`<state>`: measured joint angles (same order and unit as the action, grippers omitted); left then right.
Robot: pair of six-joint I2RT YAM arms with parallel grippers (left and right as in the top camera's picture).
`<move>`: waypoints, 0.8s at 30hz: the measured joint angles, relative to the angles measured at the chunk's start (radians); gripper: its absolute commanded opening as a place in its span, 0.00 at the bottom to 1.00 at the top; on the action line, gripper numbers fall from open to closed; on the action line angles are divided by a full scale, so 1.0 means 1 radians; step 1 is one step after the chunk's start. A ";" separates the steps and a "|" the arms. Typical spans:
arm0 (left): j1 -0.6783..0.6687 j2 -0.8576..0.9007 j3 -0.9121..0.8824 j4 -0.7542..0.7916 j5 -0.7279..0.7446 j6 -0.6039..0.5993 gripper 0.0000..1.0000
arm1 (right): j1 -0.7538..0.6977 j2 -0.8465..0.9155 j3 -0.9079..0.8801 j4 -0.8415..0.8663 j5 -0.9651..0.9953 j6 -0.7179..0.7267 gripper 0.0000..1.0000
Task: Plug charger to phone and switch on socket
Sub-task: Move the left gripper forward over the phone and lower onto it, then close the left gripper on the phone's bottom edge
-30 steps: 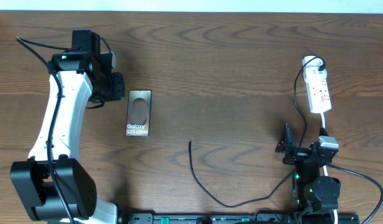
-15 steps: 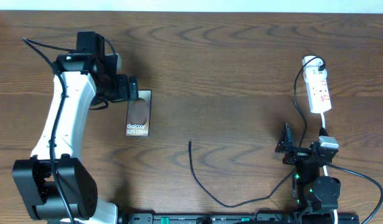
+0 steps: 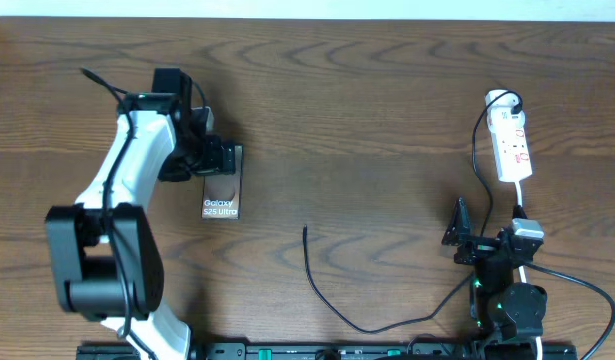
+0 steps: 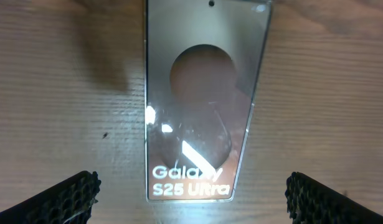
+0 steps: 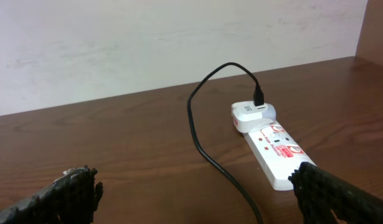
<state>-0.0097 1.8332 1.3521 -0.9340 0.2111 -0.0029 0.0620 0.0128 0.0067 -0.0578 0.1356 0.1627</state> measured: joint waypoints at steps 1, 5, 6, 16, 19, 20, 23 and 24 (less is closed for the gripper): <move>-0.006 0.029 0.000 0.008 -0.003 0.000 0.98 | 0.000 0.000 0.000 0.000 0.000 0.000 0.99; -0.038 0.106 -0.002 0.029 -0.047 0.000 0.98 | 0.000 0.000 0.000 0.000 0.000 0.000 0.99; -0.046 0.115 -0.005 0.034 -0.061 0.000 0.98 | 0.000 0.000 0.000 0.000 0.000 0.000 0.99; -0.061 0.117 -0.005 0.082 -0.137 -0.031 0.98 | 0.000 0.000 0.000 0.000 0.000 0.000 0.99; -0.066 0.117 -0.005 0.084 -0.139 -0.039 0.98 | 0.000 0.000 0.000 0.000 0.000 0.000 0.99; -0.071 0.117 -0.005 0.084 -0.138 -0.044 0.98 | 0.000 0.000 0.000 0.000 0.000 0.000 0.99; -0.092 0.117 -0.005 0.087 -0.138 -0.047 0.98 | 0.000 0.000 0.000 0.000 0.000 0.000 0.99; -0.099 0.117 -0.005 0.087 -0.138 -0.047 0.98 | 0.000 0.000 0.000 0.000 0.000 0.000 0.99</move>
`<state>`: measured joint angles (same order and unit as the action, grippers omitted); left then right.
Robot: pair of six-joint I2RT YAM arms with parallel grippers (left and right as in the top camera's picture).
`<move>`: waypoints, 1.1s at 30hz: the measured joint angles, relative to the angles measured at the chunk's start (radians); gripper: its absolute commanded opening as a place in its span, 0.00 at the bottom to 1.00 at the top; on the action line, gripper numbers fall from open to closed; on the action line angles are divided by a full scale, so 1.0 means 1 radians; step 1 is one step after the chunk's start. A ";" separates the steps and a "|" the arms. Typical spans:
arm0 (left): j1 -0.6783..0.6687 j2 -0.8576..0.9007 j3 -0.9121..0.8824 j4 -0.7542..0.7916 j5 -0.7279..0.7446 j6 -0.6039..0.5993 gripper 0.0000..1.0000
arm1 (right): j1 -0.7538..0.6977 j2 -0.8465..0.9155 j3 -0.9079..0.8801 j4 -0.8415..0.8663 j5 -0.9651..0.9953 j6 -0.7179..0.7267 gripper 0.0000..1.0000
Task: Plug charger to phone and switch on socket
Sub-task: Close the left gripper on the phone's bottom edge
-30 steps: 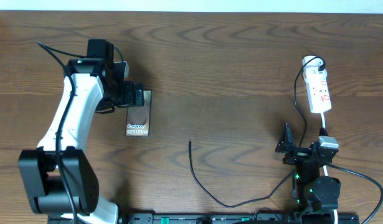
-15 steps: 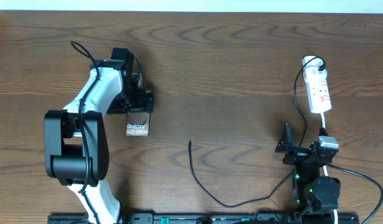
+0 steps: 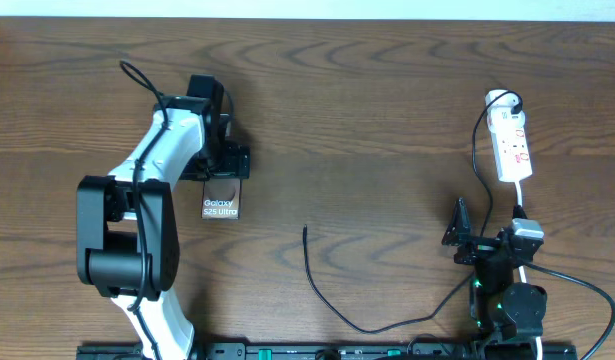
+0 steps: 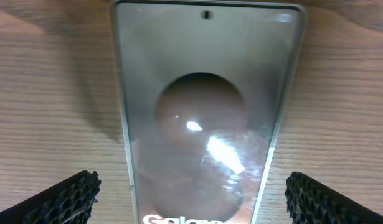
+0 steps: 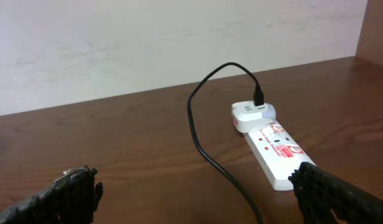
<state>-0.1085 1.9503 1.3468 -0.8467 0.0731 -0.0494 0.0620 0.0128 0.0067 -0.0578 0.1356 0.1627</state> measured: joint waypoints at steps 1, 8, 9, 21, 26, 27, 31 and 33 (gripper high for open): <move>-0.004 0.000 0.000 0.000 0.000 0.000 0.98 | 0.000 0.000 0.000 0.000 0.000 0.000 0.99; -0.017 0.000 0.000 0.031 -0.001 0.000 0.98 | 0.000 0.000 0.000 0.000 0.000 0.000 0.99; -0.017 0.000 0.000 0.037 -0.001 0.000 0.98 | 0.000 0.000 0.000 0.000 0.000 0.000 0.99; -0.017 0.000 -0.070 0.097 -0.002 -0.003 0.98 | 0.000 0.000 0.000 0.000 0.000 0.000 0.99; -0.017 0.000 -0.082 0.113 -0.001 -0.003 0.98 | 0.000 0.000 0.000 0.000 0.000 0.000 0.99; -0.017 0.000 -0.082 0.117 -0.001 -0.003 0.98 | 0.000 0.000 0.000 0.000 0.000 0.000 0.99; -0.017 0.000 -0.093 0.150 -0.002 -0.003 0.98 | 0.000 0.000 0.000 0.000 0.000 0.000 0.99; -0.017 0.000 -0.113 0.171 -0.002 -0.003 0.98 | 0.000 0.000 0.000 0.000 0.000 0.000 0.99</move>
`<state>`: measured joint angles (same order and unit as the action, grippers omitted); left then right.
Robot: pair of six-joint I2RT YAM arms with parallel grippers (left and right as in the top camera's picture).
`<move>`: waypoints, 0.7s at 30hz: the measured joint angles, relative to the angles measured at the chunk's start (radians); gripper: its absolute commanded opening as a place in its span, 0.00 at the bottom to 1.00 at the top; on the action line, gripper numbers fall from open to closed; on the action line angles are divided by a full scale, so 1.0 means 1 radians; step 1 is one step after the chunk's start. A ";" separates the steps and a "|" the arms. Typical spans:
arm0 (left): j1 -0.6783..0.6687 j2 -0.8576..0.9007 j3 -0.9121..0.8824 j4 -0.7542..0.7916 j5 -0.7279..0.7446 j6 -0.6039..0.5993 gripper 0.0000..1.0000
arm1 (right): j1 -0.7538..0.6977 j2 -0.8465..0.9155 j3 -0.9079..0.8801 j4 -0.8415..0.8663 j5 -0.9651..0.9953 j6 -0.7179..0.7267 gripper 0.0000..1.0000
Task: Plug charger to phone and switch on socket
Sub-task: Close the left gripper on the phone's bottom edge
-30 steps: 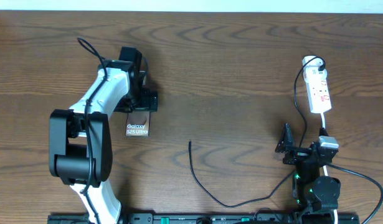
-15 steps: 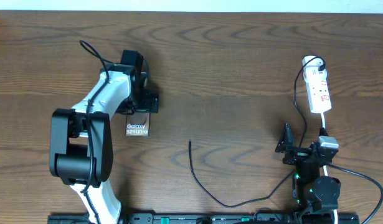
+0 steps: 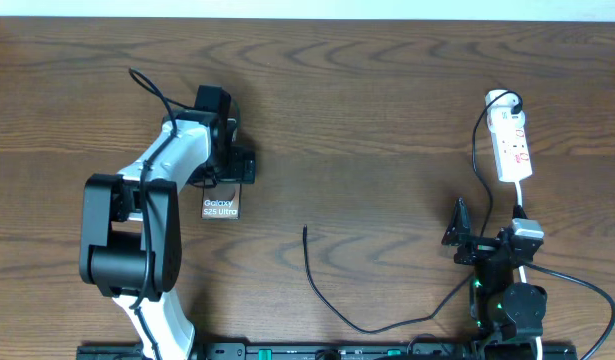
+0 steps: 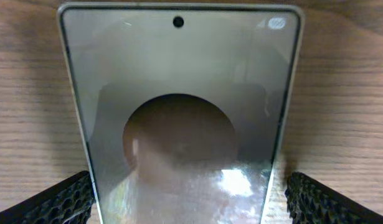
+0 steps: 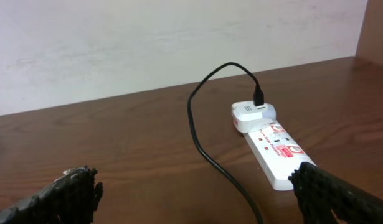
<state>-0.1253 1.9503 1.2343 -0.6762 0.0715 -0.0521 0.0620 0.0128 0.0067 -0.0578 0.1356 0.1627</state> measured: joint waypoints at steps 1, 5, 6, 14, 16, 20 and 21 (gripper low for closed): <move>0.000 0.000 -0.008 0.008 -0.006 -0.001 0.98 | 0.000 0.000 0.000 0.000 0.000 0.000 0.99; -0.001 -0.013 -0.028 0.031 -0.011 0.000 0.98 | 0.000 0.000 0.000 0.000 0.000 0.000 0.99; -0.001 -0.014 -0.030 0.032 -0.011 0.000 0.98 | 0.000 0.000 0.000 0.000 0.000 0.000 0.99; -0.001 -0.017 -0.036 0.040 -0.015 0.000 0.98 | 0.000 0.000 0.000 0.000 0.000 0.000 0.99; -0.001 -0.023 -0.047 0.053 -0.016 0.000 0.98 | 0.000 0.000 0.000 0.000 0.000 0.000 0.99; -0.002 -0.046 -0.084 0.095 -0.019 0.000 0.98 | 0.000 0.000 0.000 0.000 0.000 0.000 0.99; -0.002 -0.048 -0.087 0.098 -0.019 0.000 0.98 | 0.000 0.000 0.000 0.000 0.000 0.000 0.99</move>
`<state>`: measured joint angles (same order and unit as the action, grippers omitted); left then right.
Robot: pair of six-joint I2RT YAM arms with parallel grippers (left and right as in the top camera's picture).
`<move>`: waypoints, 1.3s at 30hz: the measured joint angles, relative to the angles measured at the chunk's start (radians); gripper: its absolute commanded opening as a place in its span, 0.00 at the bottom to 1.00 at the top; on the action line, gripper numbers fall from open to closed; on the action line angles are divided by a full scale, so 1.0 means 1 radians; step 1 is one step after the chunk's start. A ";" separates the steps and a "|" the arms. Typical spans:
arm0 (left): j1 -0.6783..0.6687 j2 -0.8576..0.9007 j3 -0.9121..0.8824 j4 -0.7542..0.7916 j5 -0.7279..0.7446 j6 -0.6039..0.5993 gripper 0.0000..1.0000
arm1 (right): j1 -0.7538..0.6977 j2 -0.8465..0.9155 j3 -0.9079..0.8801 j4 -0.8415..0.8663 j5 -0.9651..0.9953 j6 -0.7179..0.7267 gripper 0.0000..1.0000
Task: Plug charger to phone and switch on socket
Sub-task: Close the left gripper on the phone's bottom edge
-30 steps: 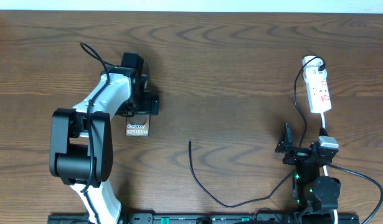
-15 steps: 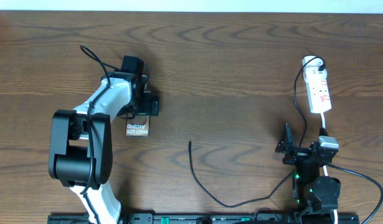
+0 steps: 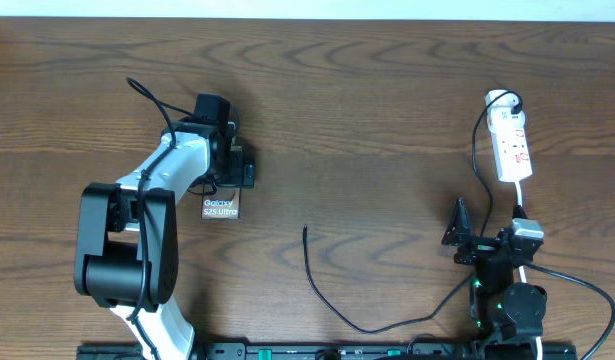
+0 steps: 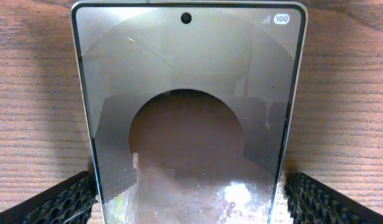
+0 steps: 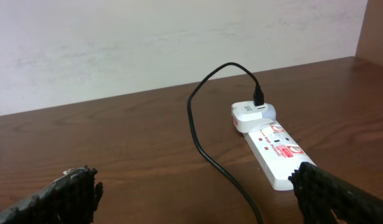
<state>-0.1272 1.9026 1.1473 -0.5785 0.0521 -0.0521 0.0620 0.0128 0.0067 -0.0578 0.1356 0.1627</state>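
The phone (image 4: 188, 106) lies face up on the wooden table and fills the left wrist view; in the overhead view only its lettered end (image 3: 221, 208) shows below the wrist. My left gripper (image 4: 190, 202) is open and low over it, one finger (image 4: 57, 202) just outside each long edge. The black charging cable (image 3: 322, 290) has its free plug end (image 3: 305, 231) on the table right of the phone. It runs to the white charger (image 5: 252, 114) in the white socket strip (image 5: 275, 152). My right gripper (image 5: 197, 199) is open, resting short of the strip.
The cable loops along the table's front edge (image 3: 387, 328) and up the right side to the strip (image 3: 513, 148) at the far right. Bare wood lies between the phone and the strip. A pale wall stands behind the table in the right wrist view.
My left gripper has come a little closer to the phone, which now looks slightly larger and squarer between the fingers. The right arm, cable and strip have not moved.
At first my left gripper was open, well above the phone, which lay skewed in its view. It then stood lower and more centred over the phone's upper half. Now the open fingers flank the phone's edges. The right gripper stayed open and still throughout.
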 measured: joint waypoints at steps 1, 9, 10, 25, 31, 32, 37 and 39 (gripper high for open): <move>0.000 -0.001 -0.001 0.001 0.000 0.000 0.98 | 0.000 0.000 0.000 0.000 0.000 0.000 0.99; 0.000 -0.001 -0.002 0.000 0.000 0.001 0.98 | 0.000 0.000 0.000 0.000 0.000 0.000 0.99; 0.000 -0.001 -0.002 -0.003 0.000 0.003 0.98 | 0.000 0.000 0.000 0.000 0.000 0.000 0.99; 0.000 -0.002 -0.002 -0.017 0.002 0.030 0.99 | 0.000 0.000 0.000 0.000 0.000 0.000 0.99; 0.001 -0.002 -0.002 -0.020 0.003 0.034 0.93 | 0.000 0.000 0.000 0.000 0.000 0.000 0.99; 0.001 -0.002 -0.002 -0.020 0.003 0.034 0.93 | 0.000 0.000 0.000 0.000 0.000 0.000 0.99; 0.001 -0.002 -0.002 -0.021 0.003 0.034 0.91 | 0.000 0.000 0.000 0.000 0.000 0.000 0.99; 0.001 -0.002 -0.002 -0.022 0.003 0.035 0.91 | 0.000 0.000 0.000 0.000 0.000 0.000 0.99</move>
<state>-0.1261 1.9007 1.1458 -0.6003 0.0551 -0.0166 0.0620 0.0128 0.0067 -0.0578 0.1356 0.1627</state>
